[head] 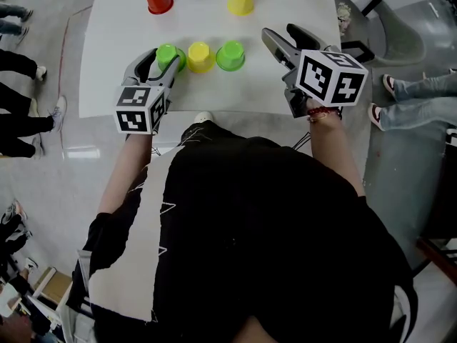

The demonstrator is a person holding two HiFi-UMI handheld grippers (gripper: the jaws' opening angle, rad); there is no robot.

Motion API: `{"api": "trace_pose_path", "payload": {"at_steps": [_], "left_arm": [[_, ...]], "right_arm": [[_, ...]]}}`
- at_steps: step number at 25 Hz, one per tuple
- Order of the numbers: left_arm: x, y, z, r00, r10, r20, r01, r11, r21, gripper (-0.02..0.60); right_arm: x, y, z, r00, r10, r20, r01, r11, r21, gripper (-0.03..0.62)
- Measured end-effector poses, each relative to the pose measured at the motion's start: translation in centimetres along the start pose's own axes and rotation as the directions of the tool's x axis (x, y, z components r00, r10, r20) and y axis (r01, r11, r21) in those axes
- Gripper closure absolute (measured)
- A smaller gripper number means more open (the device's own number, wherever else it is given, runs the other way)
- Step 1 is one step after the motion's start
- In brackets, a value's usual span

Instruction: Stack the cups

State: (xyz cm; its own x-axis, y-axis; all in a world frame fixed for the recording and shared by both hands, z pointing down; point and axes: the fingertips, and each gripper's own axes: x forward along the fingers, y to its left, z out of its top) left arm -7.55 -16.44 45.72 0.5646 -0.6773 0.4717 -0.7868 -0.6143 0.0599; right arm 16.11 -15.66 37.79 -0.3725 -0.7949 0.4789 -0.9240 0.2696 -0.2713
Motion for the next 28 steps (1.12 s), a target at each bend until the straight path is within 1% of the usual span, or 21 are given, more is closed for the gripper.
{"api": "trace_pose_path", "payload": {"at_steps": [3,6,9,12,15,17,20,23,28], "left_arm": [[-0.1,-0.2,0.0,1.000,0.000,0.001,0.000,1.000,0.001,0.335],[-0.1,-0.6,0.3,1.000,-0.021,0.016,0.021,1.000,-0.011,0.283],[-0.3,-0.7,1.0,0.998,-0.030,0.047,0.031,0.999,-0.019,0.275],[-1.2,-0.5,2.6,0.995,-0.028,0.096,0.031,0.999,-0.028,0.275],[-2.4,0.0,5.0,0.988,-0.024,0.154,0.032,0.998,-0.047,0.275],[-3.2,0.6,6.7,0.981,-0.011,0.192,0.024,0.998,-0.064,0.275],[-4.2,1.8,8.4,0.974,0.015,0.224,-0.001,0.998,-0.064,0.275],[-4.9,3.1,9.0,0.972,0.045,0.232,-0.030,0.997,-0.067,0.275],[-5.2,4.9,8.5,0.974,0.075,0.214,-0.060,0.995,-0.074,0.278]], "right_arm": [[0.0,0.0,-0.1,1.000,0.003,-0.005,-0.003,1.000,0.002,0.324],[0.2,-0.1,-0.2,1.000,0.008,-0.011,-0.007,1.000,0.005,0.324],[0.8,-0.3,0.0,1.000,0.015,-0.012,-0.015,1.000,0.002,0.324],[1.8,-0.4,0.2,1.000,0.021,-0.019,-0.021,1.000,-0.010,0.324],[3.2,-0.9,0.5,0.999,0.014,-0.037,-0.015,0.999,-0.030,0.322],[4.4,-1.5,0.7,0.999,0.004,-0.050,-0.006,0.999,-0.040,0.321],[6.3,-2.4,0.8,0.997,-0.014,-0.078,0.010,0.998,-0.056,0.319],[8.4,-3.0,0.5,0.993,-0.023,-0.112,0.015,0.998,-0.067,0.316],[11.5,-3.4,0.2,0.985,-0.033,-0.167,0.018,0.996,-0.092,0.306]]}}
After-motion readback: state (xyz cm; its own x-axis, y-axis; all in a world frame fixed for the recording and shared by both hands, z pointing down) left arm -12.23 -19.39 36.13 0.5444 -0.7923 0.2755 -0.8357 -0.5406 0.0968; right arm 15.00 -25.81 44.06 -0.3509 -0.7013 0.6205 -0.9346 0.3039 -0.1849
